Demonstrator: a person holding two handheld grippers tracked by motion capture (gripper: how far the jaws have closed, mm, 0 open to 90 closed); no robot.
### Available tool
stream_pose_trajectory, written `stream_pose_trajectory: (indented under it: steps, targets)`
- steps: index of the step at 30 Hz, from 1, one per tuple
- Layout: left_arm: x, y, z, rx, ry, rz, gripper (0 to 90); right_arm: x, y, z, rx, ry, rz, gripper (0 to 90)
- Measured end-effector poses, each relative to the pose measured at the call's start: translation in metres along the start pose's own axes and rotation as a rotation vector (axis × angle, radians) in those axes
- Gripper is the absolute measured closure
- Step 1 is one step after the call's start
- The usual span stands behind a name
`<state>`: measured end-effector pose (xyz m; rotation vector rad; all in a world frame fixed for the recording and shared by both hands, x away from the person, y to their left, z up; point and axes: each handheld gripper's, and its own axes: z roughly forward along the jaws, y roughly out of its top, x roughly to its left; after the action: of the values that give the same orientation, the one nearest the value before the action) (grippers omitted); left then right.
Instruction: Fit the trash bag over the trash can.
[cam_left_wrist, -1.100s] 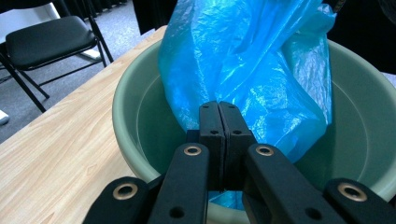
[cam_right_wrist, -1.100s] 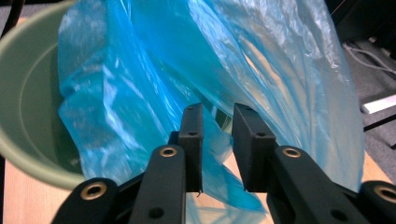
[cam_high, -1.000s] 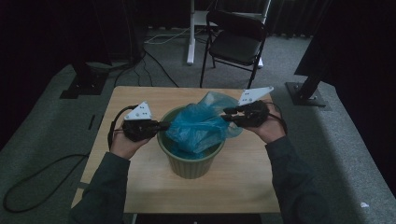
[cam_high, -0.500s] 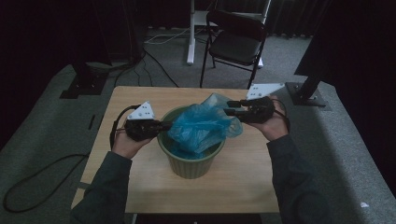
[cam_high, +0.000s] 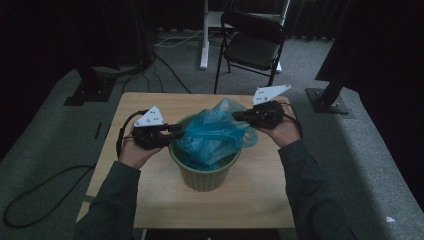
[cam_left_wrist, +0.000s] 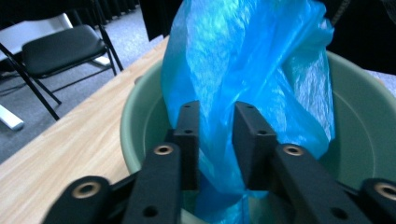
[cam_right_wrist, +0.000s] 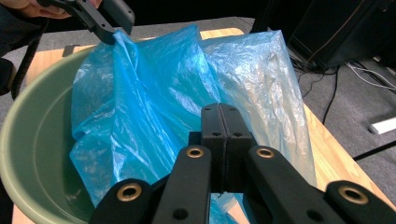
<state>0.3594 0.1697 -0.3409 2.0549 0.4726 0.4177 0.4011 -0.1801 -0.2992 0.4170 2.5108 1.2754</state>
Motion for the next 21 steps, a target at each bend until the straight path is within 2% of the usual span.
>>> stream_pose_trajectory:
  steps: [7, 12, 15, 16, 17, 19, 21]
  targets:
    - [-0.005, 0.018, 0.003, -0.025, -0.003, 0.031, 62.2, 0.004, 0.007, 0.008, 0.018, 0.016, -0.013, 89.9]
    - [-0.014, 0.031, 0.015, -0.023, 0.012, 0.053, 54.0, 0.007, 0.013, 0.014, 0.014, 0.031, -0.02, 89.8]
    - [-0.019, 0.037, 0.024, -0.019, 0.029, 0.071, 52.2, 0.009, 0.015, 0.015, 0.011, 0.035, -0.025, 89.9]
    - [-0.02, 0.039, 0.027, -0.016, 0.028, 0.078, 53.3, 0.01, 0.016, 0.016, 0.008, 0.037, -0.024, 89.9]
    - [-0.02, 0.04, 0.029, -0.01, 0.024, 0.086, 58.6, 0.01, 0.016, 0.016, 0.007, 0.036, -0.026, 89.8]
    - [-0.021, 0.041, 0.033, 0.0, 0.019, 0.09, 73.5, 0.01, 0.015, 0.016, 0.009, 0.035, -0.029, 89.7]
    - [-0.019, 0.041, 0.036, 0.001, 0.017, 0.076, 84.6, 0.01, 0.015, 0.015, 0.01, 0.035, -0.033, 86.6]
